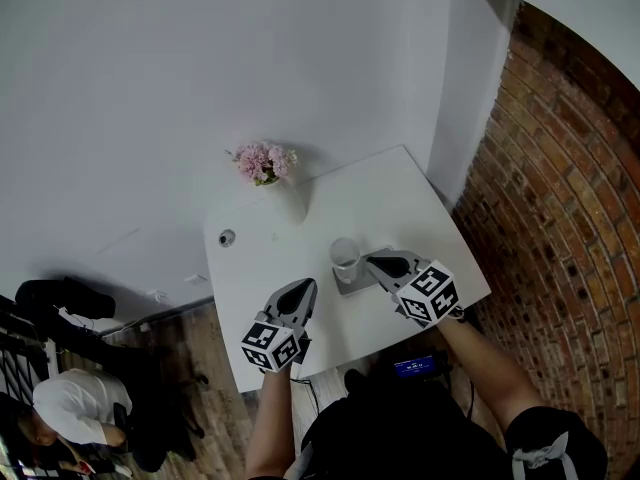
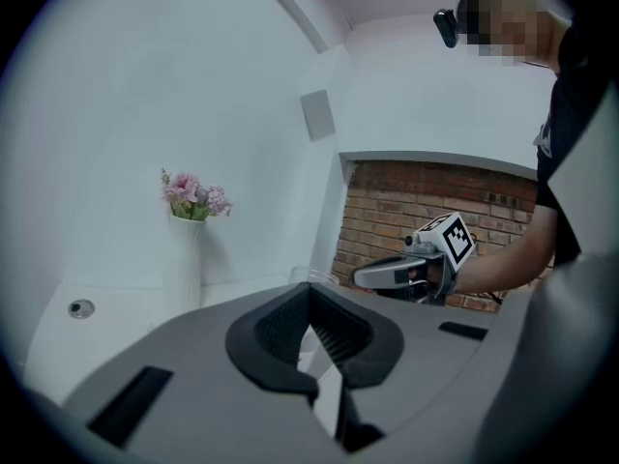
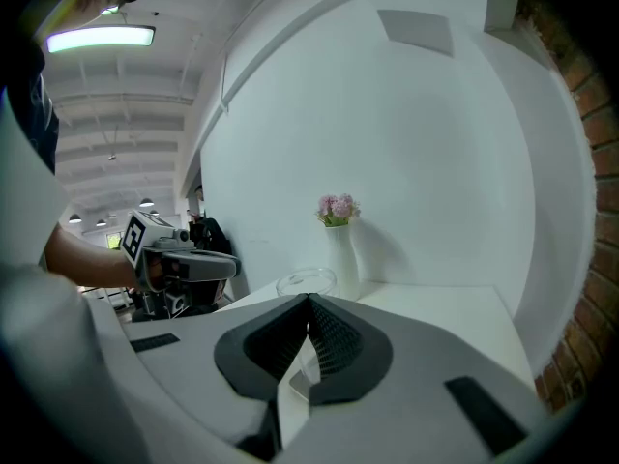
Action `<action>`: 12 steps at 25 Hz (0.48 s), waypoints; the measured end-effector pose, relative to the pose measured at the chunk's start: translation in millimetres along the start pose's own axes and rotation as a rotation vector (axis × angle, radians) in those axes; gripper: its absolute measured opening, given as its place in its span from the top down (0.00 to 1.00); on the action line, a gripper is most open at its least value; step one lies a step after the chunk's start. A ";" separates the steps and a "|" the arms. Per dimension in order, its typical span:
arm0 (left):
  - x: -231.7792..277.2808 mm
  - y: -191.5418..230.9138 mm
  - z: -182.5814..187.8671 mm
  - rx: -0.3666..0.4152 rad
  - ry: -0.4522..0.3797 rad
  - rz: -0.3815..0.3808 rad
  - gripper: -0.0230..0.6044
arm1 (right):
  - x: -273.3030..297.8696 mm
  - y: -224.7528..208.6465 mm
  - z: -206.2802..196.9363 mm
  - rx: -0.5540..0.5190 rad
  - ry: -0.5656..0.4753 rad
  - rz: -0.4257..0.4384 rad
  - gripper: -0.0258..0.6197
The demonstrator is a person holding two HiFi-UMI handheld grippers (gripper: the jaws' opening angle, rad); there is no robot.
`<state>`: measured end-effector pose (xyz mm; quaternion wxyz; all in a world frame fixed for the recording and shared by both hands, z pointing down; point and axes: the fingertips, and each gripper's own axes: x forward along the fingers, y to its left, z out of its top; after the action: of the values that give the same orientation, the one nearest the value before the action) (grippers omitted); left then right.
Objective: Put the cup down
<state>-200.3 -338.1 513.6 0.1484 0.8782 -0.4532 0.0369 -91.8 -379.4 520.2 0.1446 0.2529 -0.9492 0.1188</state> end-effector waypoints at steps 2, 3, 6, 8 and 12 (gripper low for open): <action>0.4 -1.0 0.0 0.003 0.001 0.000 0.95 | -0.5 -0.1 -1.4 -0.003 0.005 0.002 0.94; 0.3 -1.8 0.1 0.004 0.002 0.000 0.95 | -0.7 0.3 -2.0 -0.005 0.007 0.003 0.94; 0.3 -3.8 0.4 0.006 0.003 -0.001 0.95 | -1.0 1.4 -3.3 -0.006 0.010 0.007 0.94; 0.7 -3.8 1.0 0.007 0.004 -0.001 0.95 | -0.4 1.3 -2.8 -0.003 0.009 0.010 0.94; 1.2 -3.9 1.8 0.011 0.005 -0.002 0.95 | 0.1 1.2 -0.6 -0.004 0.003 0.012 0.94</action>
<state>-196.6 -337.4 511.2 0.1449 0.8793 -0.4519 0.0414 -92.3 -378.3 520.7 0.1459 0.2466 -0.9508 0.1179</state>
